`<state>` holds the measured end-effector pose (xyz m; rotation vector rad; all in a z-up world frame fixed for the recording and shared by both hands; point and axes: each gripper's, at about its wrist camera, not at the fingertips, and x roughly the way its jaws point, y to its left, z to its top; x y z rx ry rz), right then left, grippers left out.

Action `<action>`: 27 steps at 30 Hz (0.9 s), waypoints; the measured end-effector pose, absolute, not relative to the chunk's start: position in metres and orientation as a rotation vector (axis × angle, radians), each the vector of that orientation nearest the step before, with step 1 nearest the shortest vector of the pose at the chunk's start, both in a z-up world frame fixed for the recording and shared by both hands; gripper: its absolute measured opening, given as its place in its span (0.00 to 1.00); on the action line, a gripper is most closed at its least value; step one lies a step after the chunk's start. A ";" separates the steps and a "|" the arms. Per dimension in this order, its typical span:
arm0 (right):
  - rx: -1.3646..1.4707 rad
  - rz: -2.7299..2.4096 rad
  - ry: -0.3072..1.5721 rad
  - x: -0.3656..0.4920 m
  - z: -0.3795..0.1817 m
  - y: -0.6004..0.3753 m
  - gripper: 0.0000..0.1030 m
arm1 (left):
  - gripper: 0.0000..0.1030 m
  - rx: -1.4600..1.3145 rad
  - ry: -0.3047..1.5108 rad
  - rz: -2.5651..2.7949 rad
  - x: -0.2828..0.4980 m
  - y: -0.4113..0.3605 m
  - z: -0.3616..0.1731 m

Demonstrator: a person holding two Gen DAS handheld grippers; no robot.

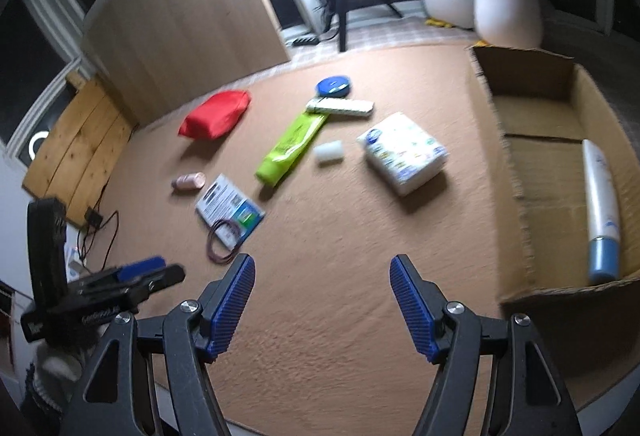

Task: Organize objects
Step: 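Grasp the coiled brown cable on the card with the left gripper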

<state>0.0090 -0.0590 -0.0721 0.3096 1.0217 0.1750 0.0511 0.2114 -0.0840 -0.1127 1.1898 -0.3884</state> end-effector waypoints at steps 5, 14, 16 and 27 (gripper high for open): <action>0.299 0.209 1.048 0.022 -0.079 -0.038 0.64 | 0.52 -0.098 1.220 -0.415 0.063 0.203 -0.096; 0.383 0.316 1.170 0.066 -0.108 -0.006 0.51 | 0.41 -0.079 1.242 -0.451 0.083 0.197 -0.113; 0.419 0.330 1.211 0.075 -0.118 -0.002 0.46 | 0.38 -0.079 1.245 -0.459 0.087 0.197 -0.115; 0.500 0.371 1.344 0.110 -0.147 0.019 0.32 | 0.35 -0.060 1.258 -0.499 0.104 0.193 -0.125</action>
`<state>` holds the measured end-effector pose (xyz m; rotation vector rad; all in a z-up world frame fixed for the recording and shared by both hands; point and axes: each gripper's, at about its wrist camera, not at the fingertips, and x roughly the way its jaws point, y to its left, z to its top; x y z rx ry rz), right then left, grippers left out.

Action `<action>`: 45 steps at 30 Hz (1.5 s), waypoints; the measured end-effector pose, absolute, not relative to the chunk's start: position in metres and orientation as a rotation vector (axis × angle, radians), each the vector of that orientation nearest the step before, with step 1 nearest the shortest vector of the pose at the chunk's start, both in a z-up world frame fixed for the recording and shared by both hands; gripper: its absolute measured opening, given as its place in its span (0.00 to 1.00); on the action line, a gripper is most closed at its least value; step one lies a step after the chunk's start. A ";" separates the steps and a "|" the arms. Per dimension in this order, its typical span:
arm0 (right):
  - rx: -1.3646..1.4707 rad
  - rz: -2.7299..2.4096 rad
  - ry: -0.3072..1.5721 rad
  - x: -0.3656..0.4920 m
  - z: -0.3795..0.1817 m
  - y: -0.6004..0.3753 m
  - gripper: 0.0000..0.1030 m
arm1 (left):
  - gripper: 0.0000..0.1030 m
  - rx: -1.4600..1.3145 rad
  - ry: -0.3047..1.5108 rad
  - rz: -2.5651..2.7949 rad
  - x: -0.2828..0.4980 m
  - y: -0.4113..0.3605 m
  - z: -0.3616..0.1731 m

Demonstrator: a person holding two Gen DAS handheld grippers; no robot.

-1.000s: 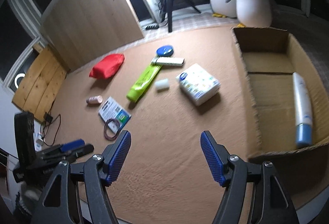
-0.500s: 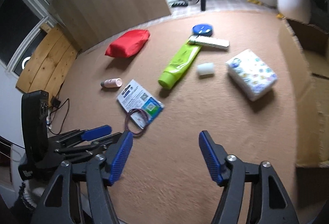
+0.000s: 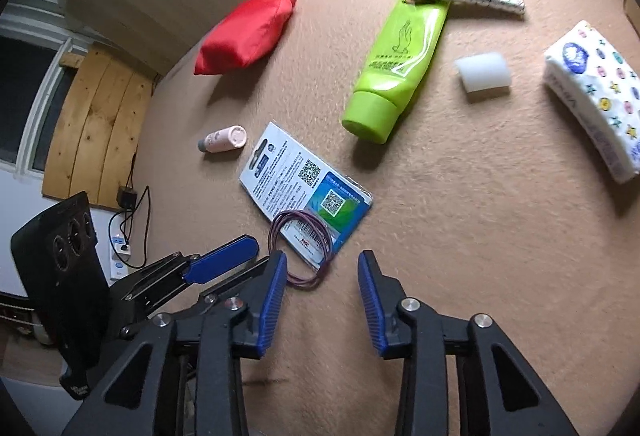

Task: Organize objects
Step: 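Grasp the coiled brown cable on the card with the left gripper, then carry the cable with the left gripper into the cardboard box and release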

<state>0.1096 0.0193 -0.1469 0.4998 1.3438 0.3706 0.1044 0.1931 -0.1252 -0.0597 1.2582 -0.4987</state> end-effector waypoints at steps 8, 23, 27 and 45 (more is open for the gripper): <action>0.462 0.361 1.369 0.113 -0.153 0.030 0.21 | 0.22 -0.027 1.250 -0.512 0.107 0.187 -0.129; 0.451 0.378 1.335 0.110 -0.148 0.030 0.03 | 0.03 -0.049 1.216 -0.517 0.097 0.187 -0.123; 0.458 0.377 1.316 0.106 -0.139 0.019 0.03 | 0.03 -0.073 1.201 -0.530 0.095 0.186 -0.111; 0.453 0.234 1.102 0.077 -0.051 -0.095 0.03 | 0.03 -0.019 1.039 -0.753 0.097 0.057 -0.032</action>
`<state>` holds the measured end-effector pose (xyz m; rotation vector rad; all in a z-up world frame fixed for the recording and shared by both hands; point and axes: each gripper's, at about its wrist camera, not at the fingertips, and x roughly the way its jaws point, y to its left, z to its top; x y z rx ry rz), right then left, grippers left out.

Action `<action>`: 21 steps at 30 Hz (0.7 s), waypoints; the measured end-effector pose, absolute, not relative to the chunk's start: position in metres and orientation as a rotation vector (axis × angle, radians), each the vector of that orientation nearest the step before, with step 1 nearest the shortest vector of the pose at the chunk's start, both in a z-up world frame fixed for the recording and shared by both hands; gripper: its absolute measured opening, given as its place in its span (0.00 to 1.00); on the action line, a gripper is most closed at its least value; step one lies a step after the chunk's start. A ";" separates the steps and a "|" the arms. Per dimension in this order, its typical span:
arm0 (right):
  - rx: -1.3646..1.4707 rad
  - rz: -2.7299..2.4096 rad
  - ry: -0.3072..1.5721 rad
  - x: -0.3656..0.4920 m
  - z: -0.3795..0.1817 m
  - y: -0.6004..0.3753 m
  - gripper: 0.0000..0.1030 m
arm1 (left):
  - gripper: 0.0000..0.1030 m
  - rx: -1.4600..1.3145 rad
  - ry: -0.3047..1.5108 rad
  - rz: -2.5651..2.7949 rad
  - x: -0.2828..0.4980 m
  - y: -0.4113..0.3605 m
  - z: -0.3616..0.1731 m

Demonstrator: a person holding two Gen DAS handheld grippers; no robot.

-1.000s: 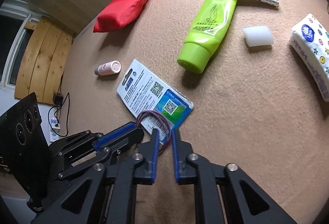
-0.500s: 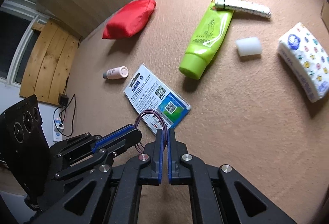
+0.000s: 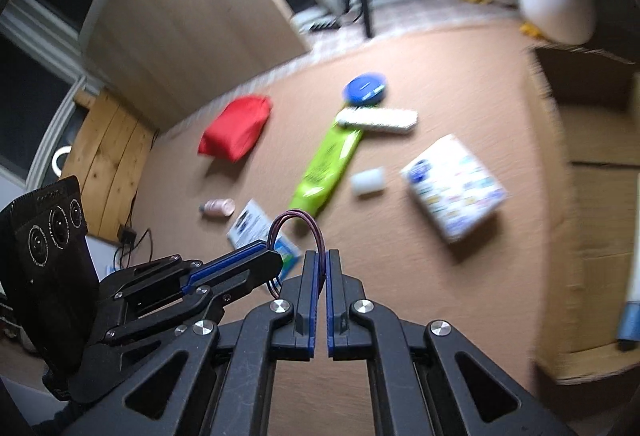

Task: Organize objects
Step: 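Carry the cable with the left gripper into the cardboard box and release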

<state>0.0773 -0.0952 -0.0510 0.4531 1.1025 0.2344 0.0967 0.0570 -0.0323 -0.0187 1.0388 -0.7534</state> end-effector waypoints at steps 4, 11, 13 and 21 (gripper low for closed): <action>0.470 0.161 1.065 0.067 -0.040 -0.138 0.03 | 0.03 0.004 1.018 -0.818 0.096 0.009 -0.023; 0.496 0.037 1.030 0.047 -0.035 -0.210 0.03 | 0.03 0.048 1.020 -0.909 0.086 -0.072 -0.025; 0.507 0.000 1.027 0.041 -0.038 -0.229 0.03 | 0.03 0.064 1.025 -0.924 0.084 -0.094 -0.029; 0.494 -0.071 1.021 0.027 -0.044 -0.269 0.37 | 0.32 0.115 1.056 -0.933 0.081 -0.134 -0.046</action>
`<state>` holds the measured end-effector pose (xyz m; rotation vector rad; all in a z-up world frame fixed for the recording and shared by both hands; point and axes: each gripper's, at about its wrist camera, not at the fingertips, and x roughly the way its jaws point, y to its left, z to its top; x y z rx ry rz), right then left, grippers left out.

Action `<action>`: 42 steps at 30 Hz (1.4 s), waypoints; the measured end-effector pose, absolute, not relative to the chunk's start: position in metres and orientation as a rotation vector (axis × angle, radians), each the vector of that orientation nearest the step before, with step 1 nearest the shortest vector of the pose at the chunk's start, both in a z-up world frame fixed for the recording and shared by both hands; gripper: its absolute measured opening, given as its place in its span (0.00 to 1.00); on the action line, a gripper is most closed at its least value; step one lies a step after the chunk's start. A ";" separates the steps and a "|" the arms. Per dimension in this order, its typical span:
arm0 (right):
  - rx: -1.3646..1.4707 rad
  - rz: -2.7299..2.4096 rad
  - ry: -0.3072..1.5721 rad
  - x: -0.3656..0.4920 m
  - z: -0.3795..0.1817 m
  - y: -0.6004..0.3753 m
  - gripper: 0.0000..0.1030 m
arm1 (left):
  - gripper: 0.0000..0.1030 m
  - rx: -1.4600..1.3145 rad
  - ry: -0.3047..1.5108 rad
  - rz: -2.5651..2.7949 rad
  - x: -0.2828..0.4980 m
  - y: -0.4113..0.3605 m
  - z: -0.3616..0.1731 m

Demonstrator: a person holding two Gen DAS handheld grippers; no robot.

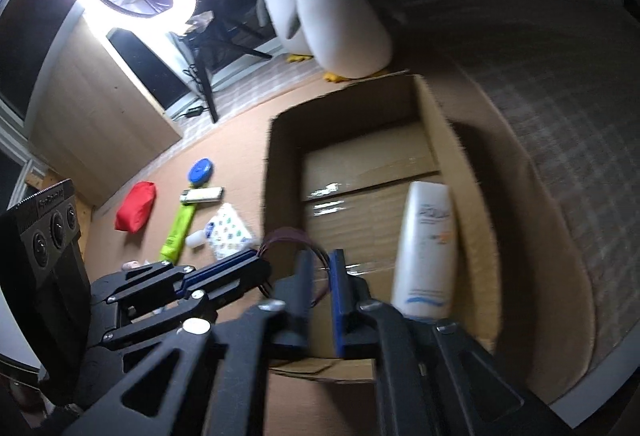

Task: Organize objects
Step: 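Carry the cable with the left gripper into the cardboard box and release, then reach the right gripper to the printed card and close on it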

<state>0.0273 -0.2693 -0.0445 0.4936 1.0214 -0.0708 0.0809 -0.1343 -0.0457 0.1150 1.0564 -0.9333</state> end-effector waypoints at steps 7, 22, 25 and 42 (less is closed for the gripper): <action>0.477 -0.076 1.005 0.025 -0.047 -0.273 0.54 | 0.54 0.097 1.047 -0.885 0.081 -0.120 -0.049; 0.386 0.104 0.988 0.049 -0.052 -0.196 0.56 | 0.54 -0.002 1.052 -0.661 0.076 0.013 -0.039; 0.311 0.141 1.005 0.058 -0.053 -0.169 0.58 | 0.56 -0.023 1.052 -0.608 0.072 0.048 -0.037; 0.069 0.425 1.114 0.103 -0.079 -0.003 0.58 | 0.58 -0.198 1.103 -0.289 0.032 0.251 -0.047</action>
